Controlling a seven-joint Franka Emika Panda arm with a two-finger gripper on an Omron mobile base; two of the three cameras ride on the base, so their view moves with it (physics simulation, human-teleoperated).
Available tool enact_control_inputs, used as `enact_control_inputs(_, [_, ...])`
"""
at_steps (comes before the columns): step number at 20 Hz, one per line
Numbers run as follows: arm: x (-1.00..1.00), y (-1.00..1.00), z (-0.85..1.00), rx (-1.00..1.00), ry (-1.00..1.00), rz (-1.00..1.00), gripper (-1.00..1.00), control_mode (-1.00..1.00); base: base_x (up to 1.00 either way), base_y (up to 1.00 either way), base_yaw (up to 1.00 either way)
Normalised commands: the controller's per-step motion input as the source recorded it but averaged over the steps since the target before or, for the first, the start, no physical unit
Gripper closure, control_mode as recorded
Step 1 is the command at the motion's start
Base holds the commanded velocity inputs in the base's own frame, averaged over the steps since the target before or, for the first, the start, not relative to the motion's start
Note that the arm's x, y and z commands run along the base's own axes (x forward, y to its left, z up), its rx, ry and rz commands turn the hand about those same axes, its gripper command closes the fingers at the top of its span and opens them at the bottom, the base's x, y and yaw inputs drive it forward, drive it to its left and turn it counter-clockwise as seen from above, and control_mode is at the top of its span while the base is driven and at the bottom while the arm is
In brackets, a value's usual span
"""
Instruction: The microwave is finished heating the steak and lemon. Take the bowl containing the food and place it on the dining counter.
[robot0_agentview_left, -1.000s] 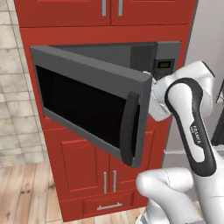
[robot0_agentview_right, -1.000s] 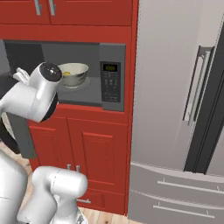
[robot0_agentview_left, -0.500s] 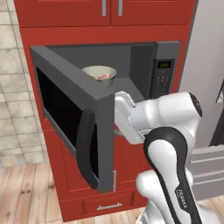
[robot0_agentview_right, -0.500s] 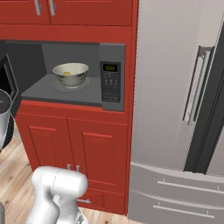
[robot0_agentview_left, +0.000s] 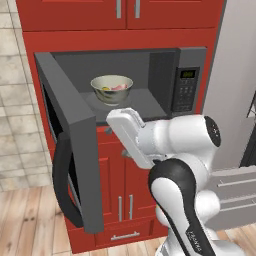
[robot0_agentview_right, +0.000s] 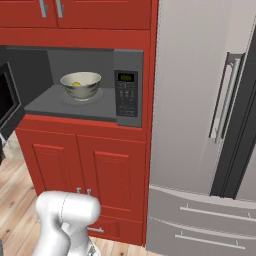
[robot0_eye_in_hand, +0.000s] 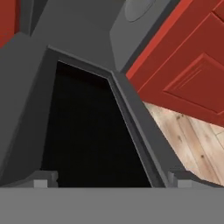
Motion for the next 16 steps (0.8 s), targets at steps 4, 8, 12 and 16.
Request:
enact_control_inputs(4, [0.03,-1.0,0.31,0.0,0.05,-0.26,-1.0,-1.0,0.0,0.0,0.0])
enact_control_inputs(8, [0.37,-1.0,0.24,-0.04,0.24,-0.31,-1.0,-1.0,0.0,0.0,0.0])
enact_control_inputs(12, [0.53,-1.0,0.27,-0.06,0.22,-0.27,-1.0,-1.0,0.0,0.0,0.0])
enact_control_inputs(16, [0.39,-0.95,0.09,0.0,0.1,-0.04,-1.0,-1.0,0.0,0.0,0.0])
